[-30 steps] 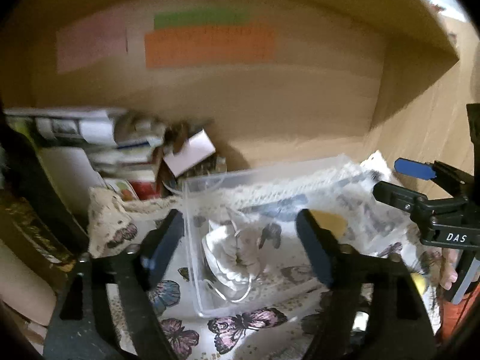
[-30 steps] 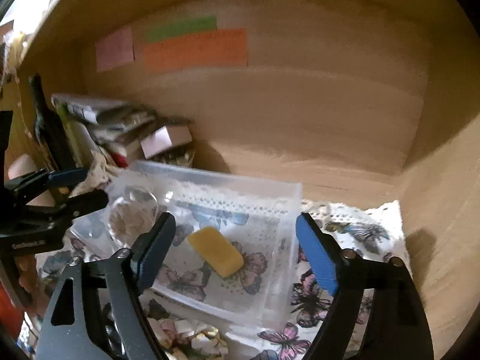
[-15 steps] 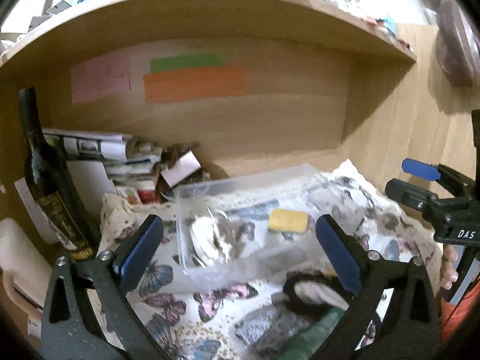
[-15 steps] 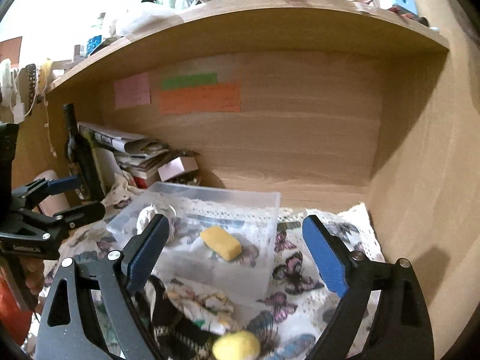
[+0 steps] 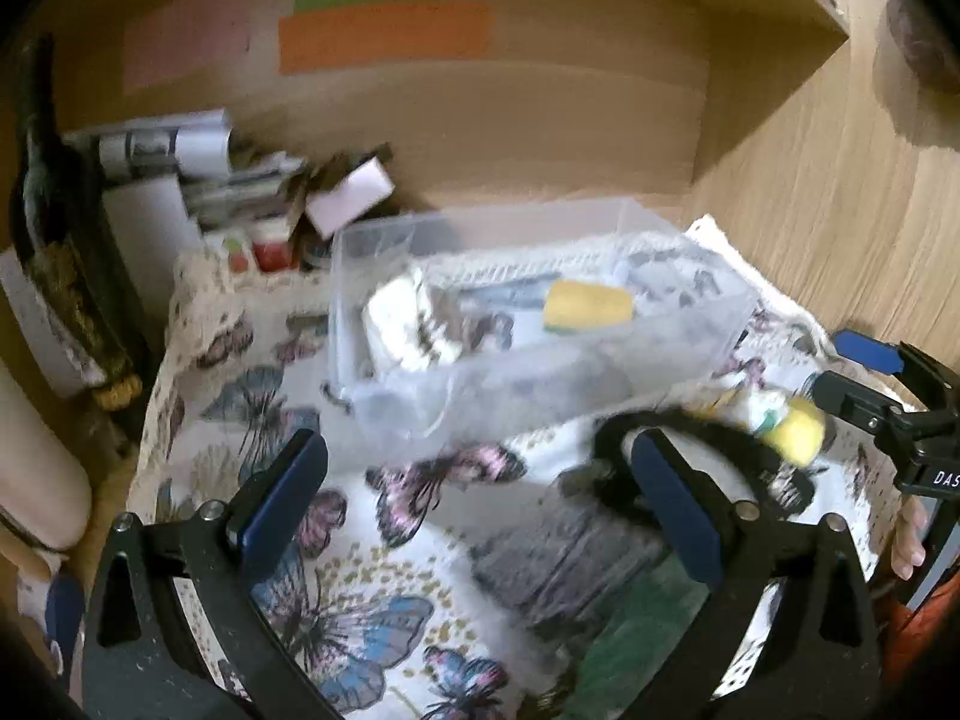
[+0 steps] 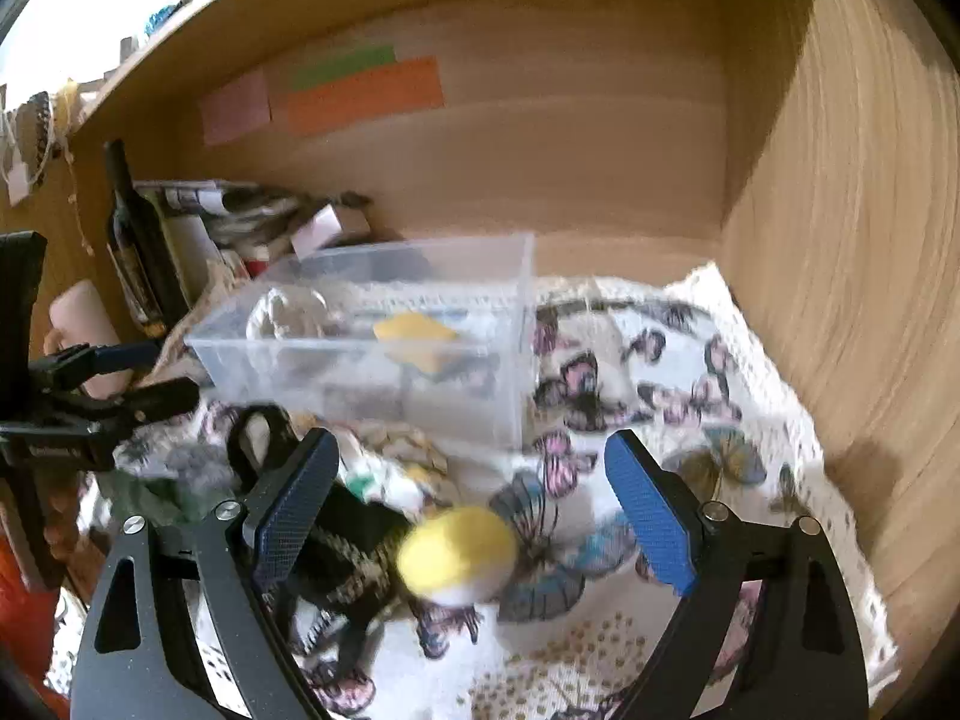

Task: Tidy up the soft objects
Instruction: 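Grasp the yellow-white ball with the right tool, then place the ball in the box with the right tool while the left tool drops a grey item in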

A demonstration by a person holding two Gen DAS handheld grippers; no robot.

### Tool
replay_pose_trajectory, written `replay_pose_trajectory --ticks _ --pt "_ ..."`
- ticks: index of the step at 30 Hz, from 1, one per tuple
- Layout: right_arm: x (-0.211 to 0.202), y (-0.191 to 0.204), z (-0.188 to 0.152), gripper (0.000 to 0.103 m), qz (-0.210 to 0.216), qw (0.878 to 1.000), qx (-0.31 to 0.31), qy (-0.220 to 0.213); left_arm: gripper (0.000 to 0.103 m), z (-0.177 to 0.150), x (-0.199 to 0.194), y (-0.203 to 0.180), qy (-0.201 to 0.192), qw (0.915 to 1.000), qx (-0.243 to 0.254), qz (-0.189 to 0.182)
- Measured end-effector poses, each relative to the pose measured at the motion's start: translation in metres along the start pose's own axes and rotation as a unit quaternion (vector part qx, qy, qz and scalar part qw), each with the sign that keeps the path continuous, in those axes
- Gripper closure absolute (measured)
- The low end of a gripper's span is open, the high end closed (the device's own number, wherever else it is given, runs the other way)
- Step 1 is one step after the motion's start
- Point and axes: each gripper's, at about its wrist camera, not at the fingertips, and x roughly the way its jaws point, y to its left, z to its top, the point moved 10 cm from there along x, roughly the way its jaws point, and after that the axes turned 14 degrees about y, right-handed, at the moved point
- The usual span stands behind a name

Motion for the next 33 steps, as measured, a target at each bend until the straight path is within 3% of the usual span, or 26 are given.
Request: replay_pose_trajectory --ticks 4,8,14,16,18,19,27,33 --pt "0.012 0.003 -0.014 0.015 0.013 1.0 0.003 0.02 0.0 -0.018 0.014 0.008 0.029 0.9996 -0.007 -0.003" --pt "0.023 0.005 -0.024 0.033 0.017 0.999 0.007 0.038 0.0 -0.032 0.022 0.004 0.056 0.9973 -0.018 -0.043" --pt "0.026 0.004 -0.033 0.056 0.033 0.998 0.019 0.046 0.0 -0.041 0.029 -0.006 0.072 0.9947 -0.019 -0.071" --pt "0.025 0.004 -0.033 0.06 0.035 0.998 0.021 0.045 0.007 -0.045 0.035 -0.012 0.083 0.9925 -0.024 -0.086" --pt "0.023 0.003 -0.032 0.06 0.032 0.998 0.023 0.041 0.024 -0.046 0.039 -0.019 0.094 0.9902 -0.022 -0.101" --pt "0.023 0.003 -0.032 0.061 0.031 0.998 0.024 0.039 0.026 -0.046 0.039 -0.022 0.095 0.9893 -0.021 -0.108" --pt "0.007 -0.002 -0.02 0.061 0.021 0.999 0.029 0.01 0.07 -0.042 0.032 -0.029 0.087 0.9884 -0.01 -0.124" --pt "-0.01 -0.005 -0.005 0.061 0.01 0.999 0.026 -0.018 0.076 -0.03 0.008 -0.018 0.048 0.9943 -0.006 -0.095"
